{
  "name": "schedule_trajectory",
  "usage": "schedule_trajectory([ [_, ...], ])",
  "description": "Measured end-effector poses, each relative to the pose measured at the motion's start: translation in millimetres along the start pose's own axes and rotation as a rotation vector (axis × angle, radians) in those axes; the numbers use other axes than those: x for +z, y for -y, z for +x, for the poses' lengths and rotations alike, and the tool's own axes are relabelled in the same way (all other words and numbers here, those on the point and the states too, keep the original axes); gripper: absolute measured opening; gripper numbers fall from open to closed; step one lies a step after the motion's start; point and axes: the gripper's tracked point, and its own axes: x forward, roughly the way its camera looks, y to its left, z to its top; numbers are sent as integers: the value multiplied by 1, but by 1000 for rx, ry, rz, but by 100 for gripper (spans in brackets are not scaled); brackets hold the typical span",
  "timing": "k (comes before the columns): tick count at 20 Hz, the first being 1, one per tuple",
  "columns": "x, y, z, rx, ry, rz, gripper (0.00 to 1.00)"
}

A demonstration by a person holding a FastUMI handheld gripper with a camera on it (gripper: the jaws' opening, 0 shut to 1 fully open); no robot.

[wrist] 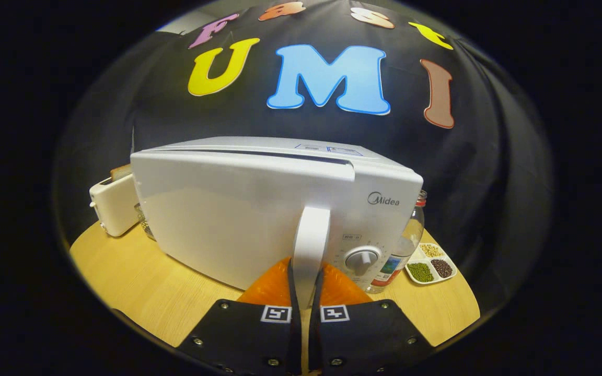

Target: Open the microwave, put the food inside, and close the microwave door.

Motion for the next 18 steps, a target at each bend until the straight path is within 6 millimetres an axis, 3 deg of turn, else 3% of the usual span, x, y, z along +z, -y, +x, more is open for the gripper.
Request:
schedule_trajectory([
  [8, -20, -33, -55, 31, -85, 38, 6],
  [14, -35, -75, -99, 61, -100, 56, 7],
  [18, -42, -107, -123, 105, -108, 58, 14],
])
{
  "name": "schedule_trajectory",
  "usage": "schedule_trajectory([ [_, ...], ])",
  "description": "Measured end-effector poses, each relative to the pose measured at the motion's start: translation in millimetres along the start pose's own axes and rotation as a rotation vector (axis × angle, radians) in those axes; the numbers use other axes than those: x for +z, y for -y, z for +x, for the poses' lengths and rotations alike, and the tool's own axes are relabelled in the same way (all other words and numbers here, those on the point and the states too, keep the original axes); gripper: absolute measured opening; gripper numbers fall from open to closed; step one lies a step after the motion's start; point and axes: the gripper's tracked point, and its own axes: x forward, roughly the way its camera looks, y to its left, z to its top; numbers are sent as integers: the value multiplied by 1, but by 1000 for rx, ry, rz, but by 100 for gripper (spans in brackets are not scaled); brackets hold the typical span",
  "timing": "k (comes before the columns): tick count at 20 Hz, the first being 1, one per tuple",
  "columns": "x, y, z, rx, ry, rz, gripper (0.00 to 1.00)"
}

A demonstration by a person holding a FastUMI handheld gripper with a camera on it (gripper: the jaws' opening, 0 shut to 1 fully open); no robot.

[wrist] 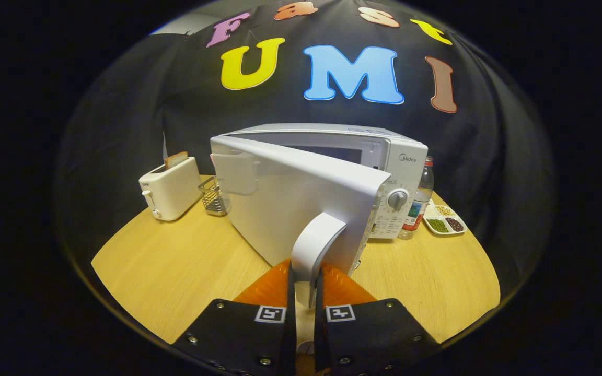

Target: Open the microwave, put the food inside, and close the microwave door.

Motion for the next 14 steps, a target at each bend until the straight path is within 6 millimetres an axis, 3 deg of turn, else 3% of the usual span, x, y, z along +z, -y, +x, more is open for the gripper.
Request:
schedule_trajectory([
  [8, -35, -67, -30, 82, -54, -40, 25],
  [14, -41, -114, -43, 147, -60, -83, 25],
])
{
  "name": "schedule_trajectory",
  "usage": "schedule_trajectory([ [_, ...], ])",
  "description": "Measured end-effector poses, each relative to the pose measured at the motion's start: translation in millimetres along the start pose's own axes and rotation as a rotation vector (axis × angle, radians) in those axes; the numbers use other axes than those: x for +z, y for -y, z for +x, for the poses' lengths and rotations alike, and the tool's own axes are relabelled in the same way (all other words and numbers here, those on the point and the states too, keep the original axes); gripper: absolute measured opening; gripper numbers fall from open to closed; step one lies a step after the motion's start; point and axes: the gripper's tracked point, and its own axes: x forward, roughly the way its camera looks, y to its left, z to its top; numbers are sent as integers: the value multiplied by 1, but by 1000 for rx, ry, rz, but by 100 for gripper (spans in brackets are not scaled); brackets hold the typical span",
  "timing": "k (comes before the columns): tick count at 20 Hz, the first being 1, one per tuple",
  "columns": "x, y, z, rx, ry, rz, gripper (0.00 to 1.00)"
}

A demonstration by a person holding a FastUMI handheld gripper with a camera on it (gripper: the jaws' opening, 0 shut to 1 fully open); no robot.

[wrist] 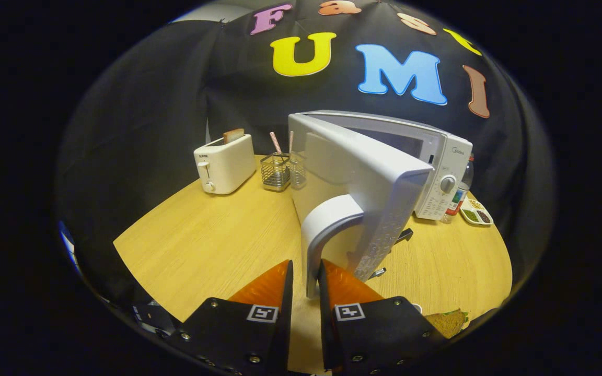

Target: Open the microwave, put the food inside, and close the microwave door.

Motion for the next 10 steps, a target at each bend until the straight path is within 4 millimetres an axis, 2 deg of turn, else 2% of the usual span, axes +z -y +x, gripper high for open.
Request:
schedule_trajectory([
  [10, 1, -76, -14, 103, 18, -12, 25],
])
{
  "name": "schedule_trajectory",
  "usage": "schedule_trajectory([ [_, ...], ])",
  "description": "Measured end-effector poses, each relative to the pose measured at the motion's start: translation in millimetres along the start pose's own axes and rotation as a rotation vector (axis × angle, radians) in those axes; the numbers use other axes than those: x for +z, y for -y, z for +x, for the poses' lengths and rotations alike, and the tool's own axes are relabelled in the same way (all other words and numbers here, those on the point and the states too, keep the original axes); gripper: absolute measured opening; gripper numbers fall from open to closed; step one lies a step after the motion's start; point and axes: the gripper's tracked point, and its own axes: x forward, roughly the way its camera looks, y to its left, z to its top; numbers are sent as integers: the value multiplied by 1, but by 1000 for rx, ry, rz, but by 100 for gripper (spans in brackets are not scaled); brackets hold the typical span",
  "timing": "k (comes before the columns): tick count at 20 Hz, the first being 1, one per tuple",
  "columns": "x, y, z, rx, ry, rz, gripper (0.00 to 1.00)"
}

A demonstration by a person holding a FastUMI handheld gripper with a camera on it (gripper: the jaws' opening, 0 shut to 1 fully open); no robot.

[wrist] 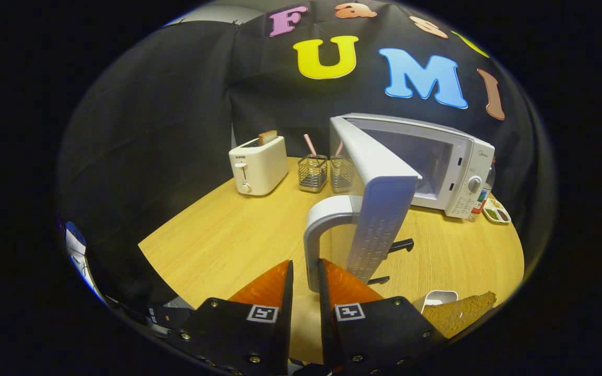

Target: Open the microwave, put the food inside, and close the microwave door.

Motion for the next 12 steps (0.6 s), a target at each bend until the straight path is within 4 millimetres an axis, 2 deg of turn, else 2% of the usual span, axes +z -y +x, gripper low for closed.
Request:
schedule_trajectory([
  [4, 13, -28, -10, 73, 45, 13, 25],
  [8, 37, -54, -40, 187, 129, 50, 26],
  [10, 49, -55, -62, 215, 174, 54, 55],
  [11, 58, -54, -73, 227, 202, 51, 64],
  [12, 64, -53, -83, 233, 225, 43, 80],
])
